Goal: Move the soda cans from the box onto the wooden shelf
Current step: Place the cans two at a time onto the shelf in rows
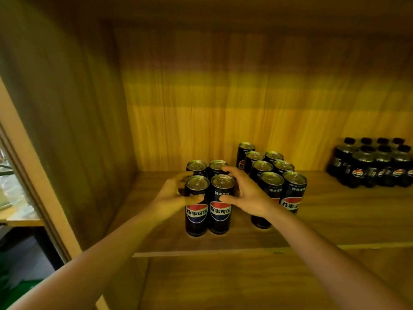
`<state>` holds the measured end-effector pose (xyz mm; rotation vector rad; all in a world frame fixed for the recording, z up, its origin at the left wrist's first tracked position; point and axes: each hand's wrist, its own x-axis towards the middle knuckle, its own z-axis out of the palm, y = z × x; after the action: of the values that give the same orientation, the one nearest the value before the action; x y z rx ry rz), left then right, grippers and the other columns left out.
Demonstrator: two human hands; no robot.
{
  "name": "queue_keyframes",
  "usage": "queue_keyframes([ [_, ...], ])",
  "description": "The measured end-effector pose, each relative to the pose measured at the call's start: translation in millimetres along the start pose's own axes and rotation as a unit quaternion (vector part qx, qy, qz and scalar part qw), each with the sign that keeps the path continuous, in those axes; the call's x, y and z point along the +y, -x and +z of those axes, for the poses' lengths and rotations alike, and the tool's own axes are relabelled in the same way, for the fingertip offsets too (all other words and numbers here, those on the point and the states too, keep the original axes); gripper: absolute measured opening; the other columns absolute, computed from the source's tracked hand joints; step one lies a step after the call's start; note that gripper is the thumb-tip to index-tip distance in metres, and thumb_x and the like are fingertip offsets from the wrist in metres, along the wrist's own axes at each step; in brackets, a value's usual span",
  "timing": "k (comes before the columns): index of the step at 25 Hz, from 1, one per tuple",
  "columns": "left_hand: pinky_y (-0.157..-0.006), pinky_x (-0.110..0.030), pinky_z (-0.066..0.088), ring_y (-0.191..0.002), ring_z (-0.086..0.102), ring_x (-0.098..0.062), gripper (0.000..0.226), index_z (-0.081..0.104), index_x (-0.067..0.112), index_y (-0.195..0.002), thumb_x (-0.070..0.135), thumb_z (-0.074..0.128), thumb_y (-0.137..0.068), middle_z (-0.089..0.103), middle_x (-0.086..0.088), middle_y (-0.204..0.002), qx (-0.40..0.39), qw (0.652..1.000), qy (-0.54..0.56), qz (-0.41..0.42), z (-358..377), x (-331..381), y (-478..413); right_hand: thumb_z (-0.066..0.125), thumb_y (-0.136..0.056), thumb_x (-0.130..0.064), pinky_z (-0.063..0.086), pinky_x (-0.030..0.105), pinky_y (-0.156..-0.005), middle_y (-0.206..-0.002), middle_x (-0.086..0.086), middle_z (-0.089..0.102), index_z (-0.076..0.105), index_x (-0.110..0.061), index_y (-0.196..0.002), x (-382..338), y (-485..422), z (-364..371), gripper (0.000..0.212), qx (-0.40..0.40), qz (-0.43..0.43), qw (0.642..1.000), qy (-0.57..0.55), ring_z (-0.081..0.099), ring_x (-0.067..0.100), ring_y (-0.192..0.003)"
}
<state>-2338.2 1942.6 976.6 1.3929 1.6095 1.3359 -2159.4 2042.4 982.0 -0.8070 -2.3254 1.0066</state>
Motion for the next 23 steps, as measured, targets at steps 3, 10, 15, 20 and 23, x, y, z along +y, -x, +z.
queue_keyframes([
  [3,-0.093,-0.040,0.050,-0.117,0.052,-0.022,0.073,0.035,0.027,-0.131,0.009,0.074,-0.072,0.052,0.006,-0.121,0.019,0.999,0.017,0.026,4.9,-8.1,6.2,0.070,-0.075,-0.021,0.037,0.046,-0.108,-0.139,0.003,0.038,0.024,-0.042,-0.127,12.5,8.5,14.1,0.073,0.036,0.014,0.994,-0.100,0.041,0.018,-0.129],
  [10,-0.114,-0.041,0.020,-0.139,0.021,-0.020,0.121,0.019,0.018,-0.145,0.094,0.018,-0.050,0.026,-0.004,-0.151,0.051,0.938,-0.340,-0.039,26.8,-74.6,35.7,0.062,-0.074,-0.052,0.034,0.022,-0.099,-0.134,-0.005,0.045,0.031,-0.020,-0.135,42.9,44.0,90.6,0.075,0.135,0.086,0.984,0.074,0.042,0.010,-0.123],
  [15,-0.114,-0.050,-0.007,-0.145,-0.002,-0.024,0.132,0.008,0.018,-0.147,0.084,-0.031,-0.039,0.007,-0.007,-0.157,0.036,0.878,-0.471,-0.077,42.6,-88.5,31.7,0.020,-0.060,-0.086,0.029,0.039,-0.109,-0.136,0.003,0.051,0.046,-0.016,-0.128,62.3,34.9,97.1,0.101,0.167,0.140,0.950,0.223,0.040,0.020,-0.131],
  [20,-0.114,-0.051,-0.004,-0.145,0.000,-0.024,0.135,0.005,0.015,-0.147,0.081,-0.036,-0.037,0.007,-0.007,-0.157,0.024,0.864,-0.494,-0.093,44.2,-88.9,19.8,0.045,-0.080,-0.062,0.021,0.041,-0.113,-0.151,0.009,0.029,0.027,-0.013,-0.141,68.6,25.1,96.6,0.080,0.161,0.153,0.946,0.234,0.023,0.023,-0.141],
  [23,-0.115,-0.051,-0.004,-0.145,0.000,-0.023,0.133,0.002,0.016,-0.147,0.082,-0.034,-0.037,0.007,-0.006,-0.158,0.010,0.862,-0.497,-0.099,43.1,-89.9,17.1,0.032,-0.074,-0.070,0.015,0.040,-0.115,-0.155,0.009,0.015,0.013,-0.013,-0.145,66.7,24.6,95.4,0.093,0.136,0.171,0.946,0.239,0.013,0.023,-0.143],
])
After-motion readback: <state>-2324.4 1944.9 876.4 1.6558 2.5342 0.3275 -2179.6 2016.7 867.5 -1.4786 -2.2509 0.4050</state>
